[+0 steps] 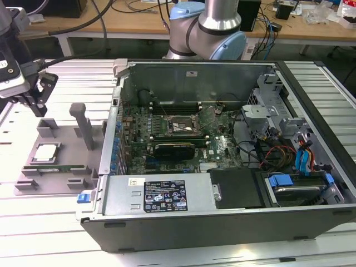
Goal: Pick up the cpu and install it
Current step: 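Pick up the cpu and move it towards the insertion slot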
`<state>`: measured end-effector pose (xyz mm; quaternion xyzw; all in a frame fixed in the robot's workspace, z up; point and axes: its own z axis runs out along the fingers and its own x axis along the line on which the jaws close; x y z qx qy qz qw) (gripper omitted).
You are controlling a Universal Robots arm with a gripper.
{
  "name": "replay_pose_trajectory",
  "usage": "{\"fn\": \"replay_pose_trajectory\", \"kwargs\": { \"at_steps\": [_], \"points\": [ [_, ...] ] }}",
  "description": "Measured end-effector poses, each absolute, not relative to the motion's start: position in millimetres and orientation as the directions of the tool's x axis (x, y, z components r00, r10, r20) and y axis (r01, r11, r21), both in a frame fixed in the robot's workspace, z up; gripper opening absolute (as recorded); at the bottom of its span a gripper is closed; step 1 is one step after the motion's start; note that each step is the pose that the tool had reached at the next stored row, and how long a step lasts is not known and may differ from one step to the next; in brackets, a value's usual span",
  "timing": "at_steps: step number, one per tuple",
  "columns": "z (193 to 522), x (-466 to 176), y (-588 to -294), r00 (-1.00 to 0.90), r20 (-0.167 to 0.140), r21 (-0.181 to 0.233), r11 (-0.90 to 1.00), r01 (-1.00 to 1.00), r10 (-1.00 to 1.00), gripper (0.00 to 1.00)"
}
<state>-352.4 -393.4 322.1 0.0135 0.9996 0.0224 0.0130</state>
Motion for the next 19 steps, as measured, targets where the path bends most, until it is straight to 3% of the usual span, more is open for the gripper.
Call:
{"fn": "replay_pose_trajectory", "kwargs": {
  "at_steps": [19],
  "points": [
    [307.7,-367.2,-393.4,-0.999,-0.025,0.045,0.999,0.026,0.028,0.11]
  ]
}}
